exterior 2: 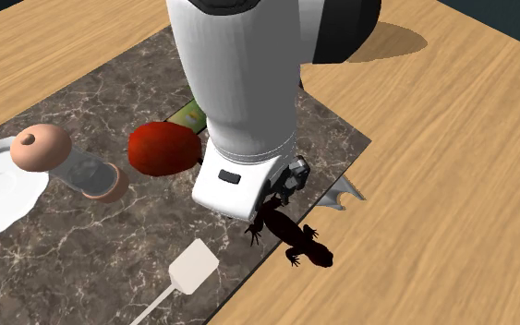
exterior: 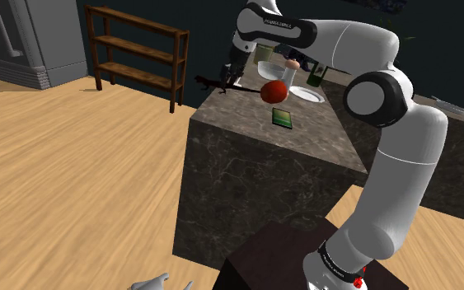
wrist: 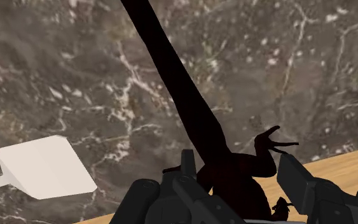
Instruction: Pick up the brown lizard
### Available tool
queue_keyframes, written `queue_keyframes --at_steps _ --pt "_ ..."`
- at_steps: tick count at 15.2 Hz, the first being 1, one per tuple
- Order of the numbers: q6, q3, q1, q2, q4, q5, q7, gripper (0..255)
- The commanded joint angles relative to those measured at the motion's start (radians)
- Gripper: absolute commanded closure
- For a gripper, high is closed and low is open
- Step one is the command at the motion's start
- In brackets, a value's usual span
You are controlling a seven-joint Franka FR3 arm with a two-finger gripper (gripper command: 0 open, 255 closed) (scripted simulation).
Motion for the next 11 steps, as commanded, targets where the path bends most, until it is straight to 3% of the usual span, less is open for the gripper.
queue_keyframes --at_steps 1,11 --pt "-0.033 0.000 -0.001 0.008 0.041 0.000 0.002 255" --pt "-0.201 0.000 -0.006 0.069 0.271 0.001 0.013 255"
